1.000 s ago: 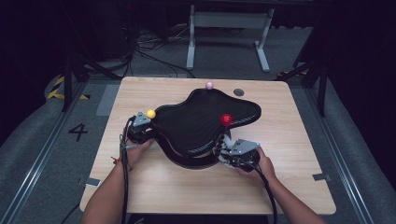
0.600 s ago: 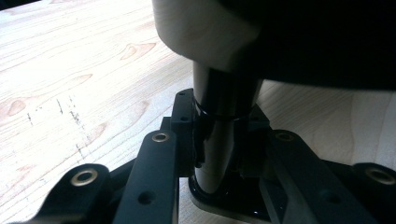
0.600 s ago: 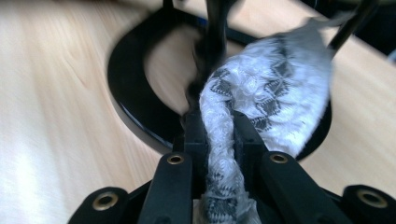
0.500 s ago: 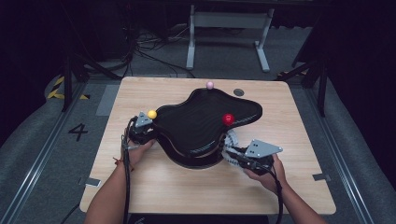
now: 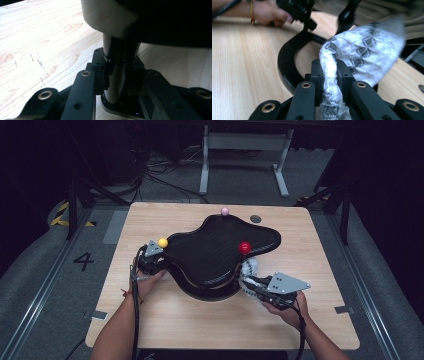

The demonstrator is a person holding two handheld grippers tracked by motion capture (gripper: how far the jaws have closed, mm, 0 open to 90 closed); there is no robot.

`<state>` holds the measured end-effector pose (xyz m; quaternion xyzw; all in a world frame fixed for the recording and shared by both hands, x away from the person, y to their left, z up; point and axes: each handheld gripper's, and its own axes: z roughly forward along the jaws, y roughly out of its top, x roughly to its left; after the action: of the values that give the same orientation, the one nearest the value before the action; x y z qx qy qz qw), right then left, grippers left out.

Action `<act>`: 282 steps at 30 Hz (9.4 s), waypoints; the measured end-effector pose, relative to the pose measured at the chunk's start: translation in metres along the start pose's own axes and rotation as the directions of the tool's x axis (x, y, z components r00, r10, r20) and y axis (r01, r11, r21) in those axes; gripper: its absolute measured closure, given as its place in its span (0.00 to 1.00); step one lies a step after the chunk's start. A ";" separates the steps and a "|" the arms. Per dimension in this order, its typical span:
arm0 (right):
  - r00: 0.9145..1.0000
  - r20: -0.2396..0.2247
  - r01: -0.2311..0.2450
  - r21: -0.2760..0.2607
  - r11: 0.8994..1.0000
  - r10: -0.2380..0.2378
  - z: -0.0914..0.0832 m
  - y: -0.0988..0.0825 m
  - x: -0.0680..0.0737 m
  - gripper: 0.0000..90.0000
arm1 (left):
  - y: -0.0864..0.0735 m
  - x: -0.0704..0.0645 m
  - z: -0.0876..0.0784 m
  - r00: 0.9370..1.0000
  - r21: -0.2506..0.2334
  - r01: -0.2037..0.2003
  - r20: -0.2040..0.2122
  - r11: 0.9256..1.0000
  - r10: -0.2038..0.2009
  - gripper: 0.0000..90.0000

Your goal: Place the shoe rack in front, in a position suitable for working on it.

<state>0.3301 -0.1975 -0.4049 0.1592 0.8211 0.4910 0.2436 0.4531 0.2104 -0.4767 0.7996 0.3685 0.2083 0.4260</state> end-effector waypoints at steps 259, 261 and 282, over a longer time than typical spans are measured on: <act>0.991 0.016 -0.135 0.164 0.977 0.135 0.092 -0.043 -0.034 0.89 | 0.003 -0.022 0.005 0.986 0.028 -0.065 0.157 0.998 0.060 0.82; 0.992 -0.001 -0.125 0.166 0.978 0.127 0.093 -0.041 -0.031 0.89 | 0.003 -0.023 0.004 0.986 0.039 -0.076 0.153 0.996 0.069 0.82; 0.980 0.165 -0.140 0.193 0.971 0.109 0.087 -0.050 -0.055 0.89 | 0.004 -0.029 0.006 0.979 0.029 -0.095 0.186 0.995 0.088 0.82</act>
<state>0.4233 -0.1851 -0.4707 0.2720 0.8343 0.4048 0.2572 0.4400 0.1831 -0.4776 0.8393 0.2942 0.1458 0.4333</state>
